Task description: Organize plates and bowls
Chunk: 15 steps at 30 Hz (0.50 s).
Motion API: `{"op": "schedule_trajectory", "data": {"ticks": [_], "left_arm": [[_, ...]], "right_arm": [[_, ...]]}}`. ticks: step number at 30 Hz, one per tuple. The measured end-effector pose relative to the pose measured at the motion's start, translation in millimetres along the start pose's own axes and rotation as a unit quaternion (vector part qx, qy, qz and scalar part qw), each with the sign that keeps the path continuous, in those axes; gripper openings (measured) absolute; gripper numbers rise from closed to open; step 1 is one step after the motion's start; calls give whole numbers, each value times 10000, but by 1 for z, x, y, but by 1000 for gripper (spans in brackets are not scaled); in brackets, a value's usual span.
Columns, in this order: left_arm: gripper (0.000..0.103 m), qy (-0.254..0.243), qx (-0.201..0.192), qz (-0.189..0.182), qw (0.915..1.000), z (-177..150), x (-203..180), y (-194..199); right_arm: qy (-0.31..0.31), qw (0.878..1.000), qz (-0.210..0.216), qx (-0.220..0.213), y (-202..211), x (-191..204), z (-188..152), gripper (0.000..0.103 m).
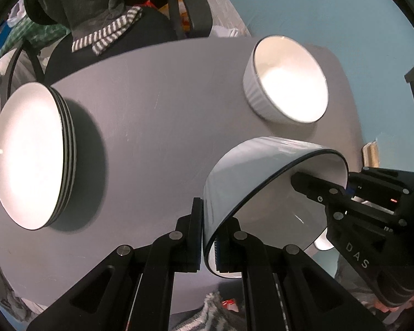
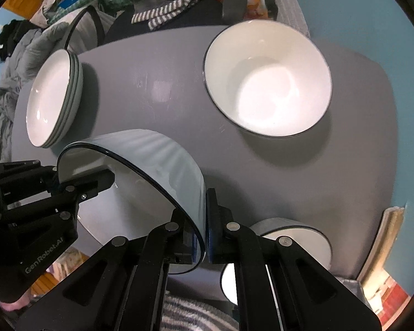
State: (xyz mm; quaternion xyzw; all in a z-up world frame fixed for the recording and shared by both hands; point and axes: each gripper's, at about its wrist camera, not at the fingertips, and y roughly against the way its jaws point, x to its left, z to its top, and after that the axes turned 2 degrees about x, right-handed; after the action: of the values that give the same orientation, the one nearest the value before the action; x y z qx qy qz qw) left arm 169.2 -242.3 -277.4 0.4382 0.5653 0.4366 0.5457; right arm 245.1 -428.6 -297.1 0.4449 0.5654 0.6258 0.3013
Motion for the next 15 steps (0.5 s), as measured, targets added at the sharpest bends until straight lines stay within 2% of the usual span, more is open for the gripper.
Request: {"op": "schedule_trajectory", "data": {"ticks": [5, 6, 10, 15], "left_arm": [[6, -135, -129, -68, 9998, 9, -15, 19], [6, -166, -158, -82, 9997, 12, -18, 23], [7, -306, -264, -53, 9992, 24, -27, 31], [7, -427, -363, 2, 9984, 45, -36, 35]], "right_arm": [[-112, 9999, -27, -75, 11, 1, 7, 5], [-130, 9999, -22, -91, 21, -12, 1, 5], [-217, 9996, -37, -170, 25, -6, 14, 5], [-320, 9990, -35, -294, 37, -23, 24, 5]]}}
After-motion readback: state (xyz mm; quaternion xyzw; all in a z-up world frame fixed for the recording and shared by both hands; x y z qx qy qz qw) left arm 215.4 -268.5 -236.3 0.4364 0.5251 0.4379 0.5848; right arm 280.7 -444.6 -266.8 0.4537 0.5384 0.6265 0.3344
